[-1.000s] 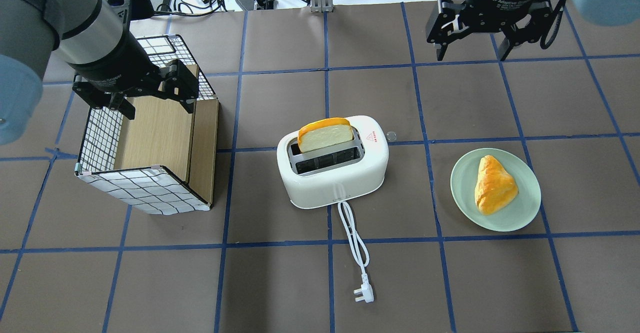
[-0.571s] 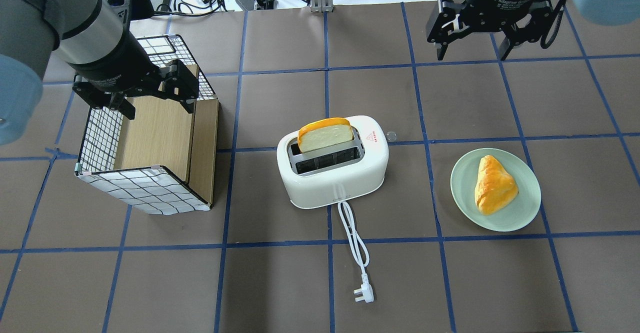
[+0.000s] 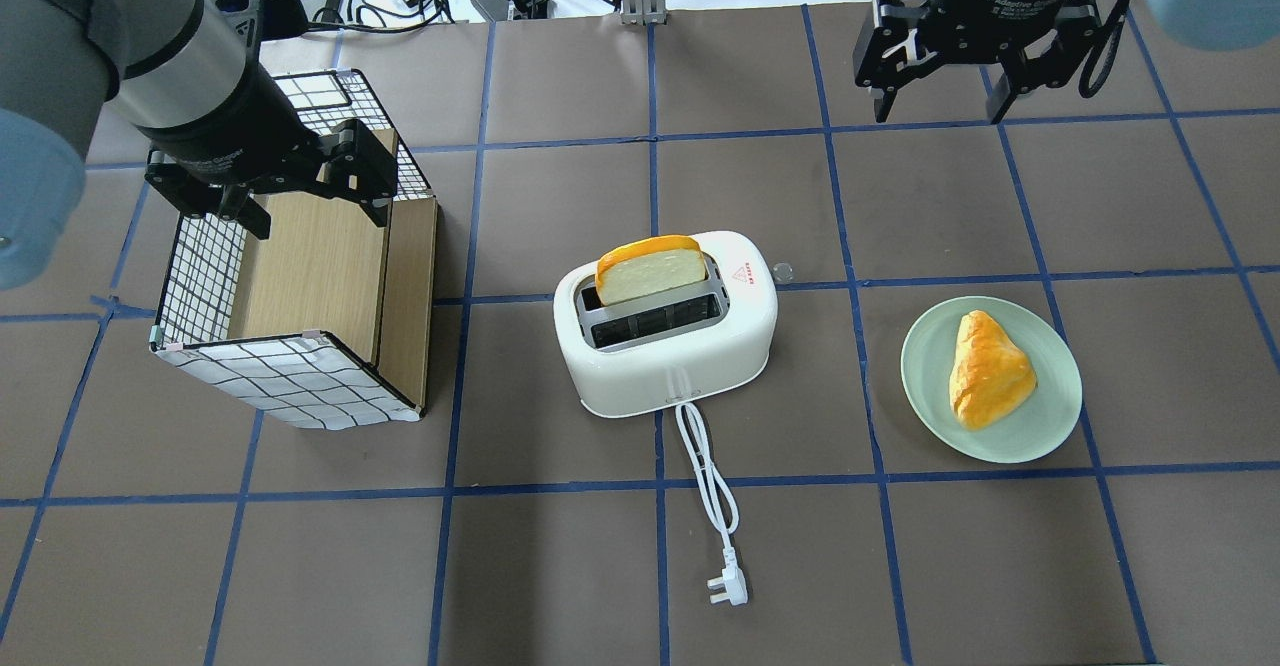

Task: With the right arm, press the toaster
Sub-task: 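Move the right gripper down toward the lever on the toaster's side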

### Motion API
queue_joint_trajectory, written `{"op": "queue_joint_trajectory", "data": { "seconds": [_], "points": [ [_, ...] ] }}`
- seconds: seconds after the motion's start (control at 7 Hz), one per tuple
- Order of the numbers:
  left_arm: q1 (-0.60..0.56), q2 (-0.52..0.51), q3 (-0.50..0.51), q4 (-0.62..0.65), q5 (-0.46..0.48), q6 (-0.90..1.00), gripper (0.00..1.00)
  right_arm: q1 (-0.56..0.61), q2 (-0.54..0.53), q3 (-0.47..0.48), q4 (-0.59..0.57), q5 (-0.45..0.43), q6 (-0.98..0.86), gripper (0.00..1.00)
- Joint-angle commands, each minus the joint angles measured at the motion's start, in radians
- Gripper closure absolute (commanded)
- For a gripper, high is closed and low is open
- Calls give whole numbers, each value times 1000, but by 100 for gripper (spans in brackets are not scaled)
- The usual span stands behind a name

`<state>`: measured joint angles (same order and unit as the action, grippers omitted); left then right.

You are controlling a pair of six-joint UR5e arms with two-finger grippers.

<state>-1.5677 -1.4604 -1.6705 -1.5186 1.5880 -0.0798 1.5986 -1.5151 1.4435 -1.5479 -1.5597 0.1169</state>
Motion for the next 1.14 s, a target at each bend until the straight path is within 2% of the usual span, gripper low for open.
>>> {"op": "queue_joint_trajectory", "data": {
  "seconds": [0.0,0.29,0.71,1.0],
  "points": [
    [0,0,0,0,0,0,0,-15,10,5,11,130,0,100],
    [0,0,0,0,1,0,0,-84,44,29,25,310,-83,100],
    [0,0,0,0,0,0,0,-164,53,205,-29,582,-261,100],
    [0,0,0,0,0,0,0,-196,58,308,-78,685,-342,100]
  ]
}}
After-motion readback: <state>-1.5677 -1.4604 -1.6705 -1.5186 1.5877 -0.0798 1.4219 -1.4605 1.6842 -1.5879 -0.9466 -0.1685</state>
